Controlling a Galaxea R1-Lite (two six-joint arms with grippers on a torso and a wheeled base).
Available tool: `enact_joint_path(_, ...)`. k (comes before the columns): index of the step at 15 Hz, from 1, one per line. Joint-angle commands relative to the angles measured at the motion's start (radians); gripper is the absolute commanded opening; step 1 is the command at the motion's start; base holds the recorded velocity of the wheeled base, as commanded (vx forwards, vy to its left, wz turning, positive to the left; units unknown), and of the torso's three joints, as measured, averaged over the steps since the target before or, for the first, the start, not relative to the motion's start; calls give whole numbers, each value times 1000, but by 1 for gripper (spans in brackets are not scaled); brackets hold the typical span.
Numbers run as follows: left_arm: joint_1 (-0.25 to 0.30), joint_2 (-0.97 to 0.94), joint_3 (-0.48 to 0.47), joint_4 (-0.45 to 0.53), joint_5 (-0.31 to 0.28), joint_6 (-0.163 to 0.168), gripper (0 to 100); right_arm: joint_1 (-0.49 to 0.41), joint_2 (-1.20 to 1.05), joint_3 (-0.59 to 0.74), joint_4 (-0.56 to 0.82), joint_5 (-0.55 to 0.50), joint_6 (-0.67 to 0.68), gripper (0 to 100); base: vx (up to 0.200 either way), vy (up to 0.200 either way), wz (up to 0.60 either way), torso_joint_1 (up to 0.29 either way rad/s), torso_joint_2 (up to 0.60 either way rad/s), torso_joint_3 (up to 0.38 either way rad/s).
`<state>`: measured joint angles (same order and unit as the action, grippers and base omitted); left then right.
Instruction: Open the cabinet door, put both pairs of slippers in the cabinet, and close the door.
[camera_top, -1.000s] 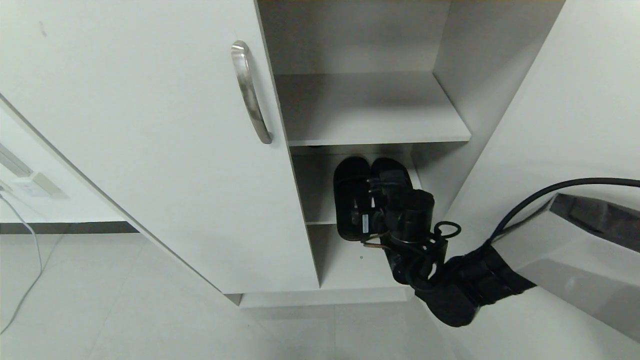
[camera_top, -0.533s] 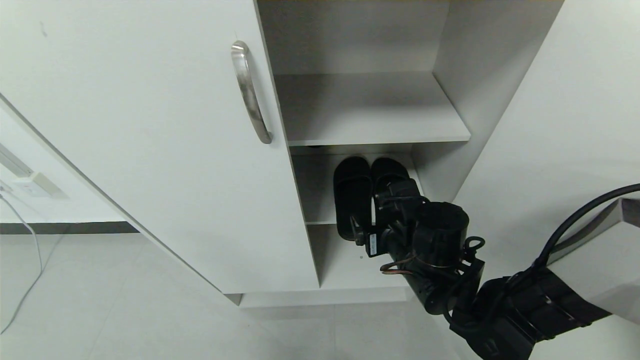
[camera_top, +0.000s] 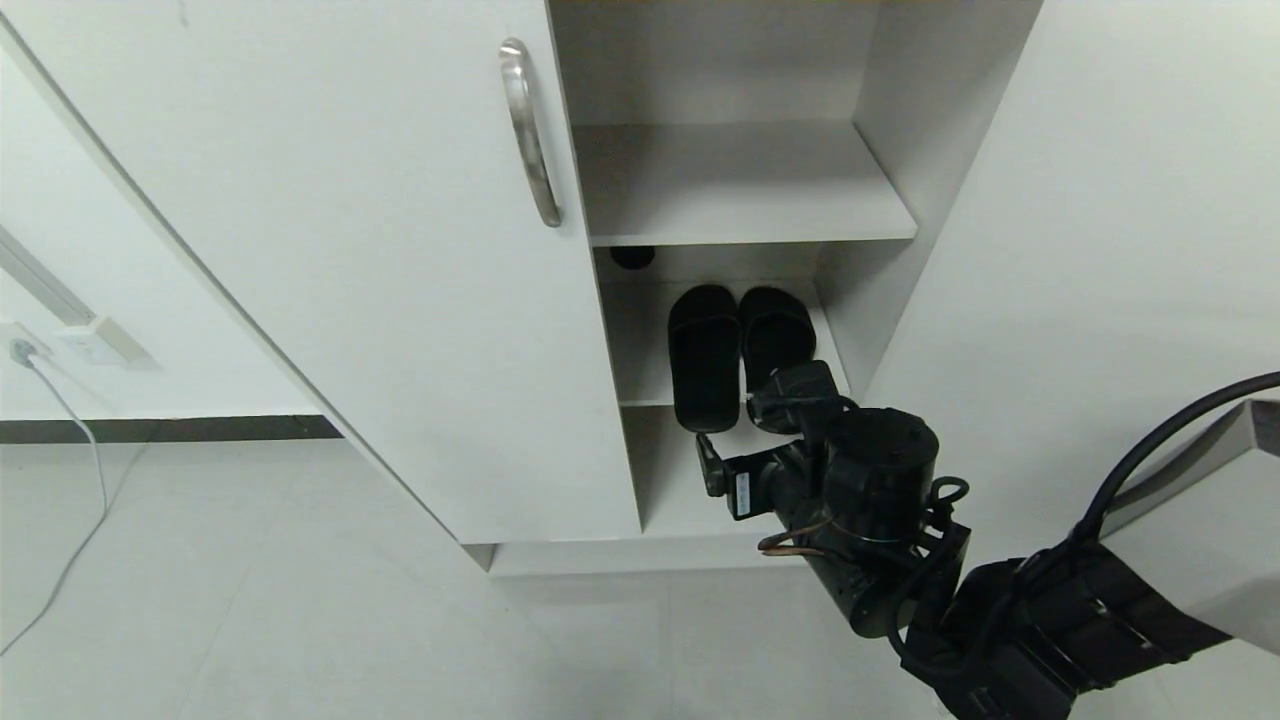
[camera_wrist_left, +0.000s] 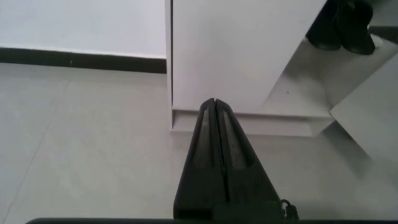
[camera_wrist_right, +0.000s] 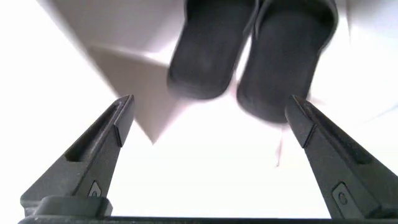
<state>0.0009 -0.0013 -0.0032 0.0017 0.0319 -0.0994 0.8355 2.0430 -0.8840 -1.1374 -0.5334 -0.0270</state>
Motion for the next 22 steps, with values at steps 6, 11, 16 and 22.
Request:
enact_joint_path(6, 1, 1, 0, 0, 0, 0, 0, 0, 19, 0, 1, 0, 2, 100, 0, 0, 0, 0, 0, 0)
enact_joint_path(11, 1, 1, 0, 0, 0, 1, 0, 0, 19, 13, -28, -3, -1, 100, 0, 0, 0, 0, 0, 0)
enact_joint_path(16, 1, 1, 0, 0, -1, 1, 0, 5, 19, 19, -28, -3, -1, 100, 0, 0, 0, 0, 0, 0)
enact_joint_path(22, 1, 1, 0, 0, -1, 1, 0, 8, 19, 22, -30, -3, -1, 100, 0, 0, 0, 2, 5, 159)
